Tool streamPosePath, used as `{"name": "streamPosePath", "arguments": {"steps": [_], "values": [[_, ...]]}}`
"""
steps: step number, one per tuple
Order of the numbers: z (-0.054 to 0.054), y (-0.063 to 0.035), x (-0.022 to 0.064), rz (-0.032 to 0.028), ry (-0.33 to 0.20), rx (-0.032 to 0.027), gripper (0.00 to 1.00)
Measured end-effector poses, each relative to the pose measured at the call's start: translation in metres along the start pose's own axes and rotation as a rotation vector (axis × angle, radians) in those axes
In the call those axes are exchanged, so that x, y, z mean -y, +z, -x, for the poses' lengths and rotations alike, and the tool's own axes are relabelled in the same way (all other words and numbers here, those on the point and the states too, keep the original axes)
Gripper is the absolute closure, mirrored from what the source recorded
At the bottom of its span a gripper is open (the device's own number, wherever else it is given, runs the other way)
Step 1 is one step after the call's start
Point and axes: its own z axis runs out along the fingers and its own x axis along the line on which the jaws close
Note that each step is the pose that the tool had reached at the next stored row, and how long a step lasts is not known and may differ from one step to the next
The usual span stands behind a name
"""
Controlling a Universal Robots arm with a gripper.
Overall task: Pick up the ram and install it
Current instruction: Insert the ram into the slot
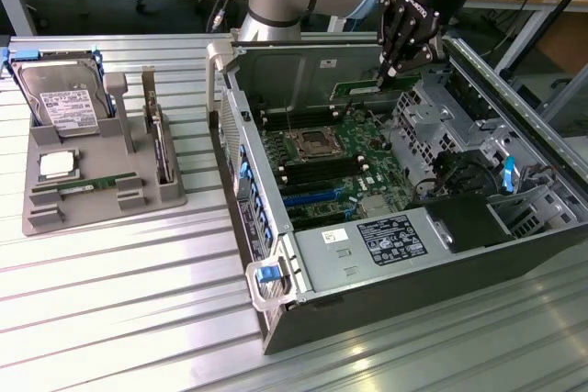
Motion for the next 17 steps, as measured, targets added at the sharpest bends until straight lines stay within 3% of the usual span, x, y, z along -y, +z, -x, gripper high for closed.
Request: {"name": "streamPosePath", "arguments": {"steps": [6, 12, 17], "values": [[-0.002, 0.0030, 0.0001, 0.0000, 0.000, -0.0001, 0.87], [-0.003, 0.0219, -0.0020, 0.0000, 0.004, -0.0037, 0.87], [-0.004, 0.0479, -0.0043, 0.0000, 0.010, -0.0115, 0.87]]}}
